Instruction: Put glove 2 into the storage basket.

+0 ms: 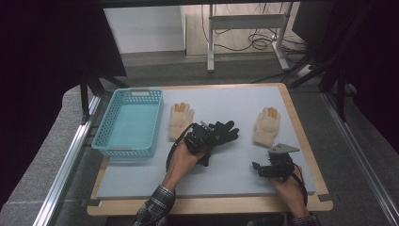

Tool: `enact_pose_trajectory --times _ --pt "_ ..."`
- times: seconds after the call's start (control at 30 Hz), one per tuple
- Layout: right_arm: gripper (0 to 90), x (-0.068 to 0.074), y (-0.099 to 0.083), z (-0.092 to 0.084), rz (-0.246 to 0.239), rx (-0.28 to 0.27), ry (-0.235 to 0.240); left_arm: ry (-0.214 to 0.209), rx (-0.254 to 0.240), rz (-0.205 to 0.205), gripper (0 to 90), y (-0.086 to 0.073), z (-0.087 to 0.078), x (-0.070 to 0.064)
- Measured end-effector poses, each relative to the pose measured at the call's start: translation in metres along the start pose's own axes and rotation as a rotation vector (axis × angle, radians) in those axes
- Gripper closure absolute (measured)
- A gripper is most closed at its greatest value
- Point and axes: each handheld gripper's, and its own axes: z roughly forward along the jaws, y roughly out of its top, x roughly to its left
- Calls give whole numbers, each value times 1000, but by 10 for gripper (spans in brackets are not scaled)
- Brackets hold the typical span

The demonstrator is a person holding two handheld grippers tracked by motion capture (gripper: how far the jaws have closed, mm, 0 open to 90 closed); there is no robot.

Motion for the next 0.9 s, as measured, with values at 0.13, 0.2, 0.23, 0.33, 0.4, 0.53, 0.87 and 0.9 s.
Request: enact_pose_trajectory --times 0.13,0.2,0.23,0.33,0.4,0.53,0.87,0.9 --pt "154 0 0 0 0 -1 0 17 -26 5 628 11 -17 4" --pt "154 0 0 0 0 -1 0 27 -25 3 627 15 -21 8" --pt "153 0 0 0 1 -1 1 32 -25 0 627 16 -24 10" --pt "153 0 0 0 0 -1 1 38 -30 -11 624 19 -30 17" --pt "152 0 0 0 -1 -1 1 50 -30 -16 622 20 -35 21" --pt "152 0 0 0 -1 -1 1 65 -32 -37 621 19 -46 35" --pt "152 0 0 0 -2 0 1 114 -42 -115 620 18 -76 70" --pt "152 0 0 0 -2 0 1 124 -40 -117 620 18 -79 72"
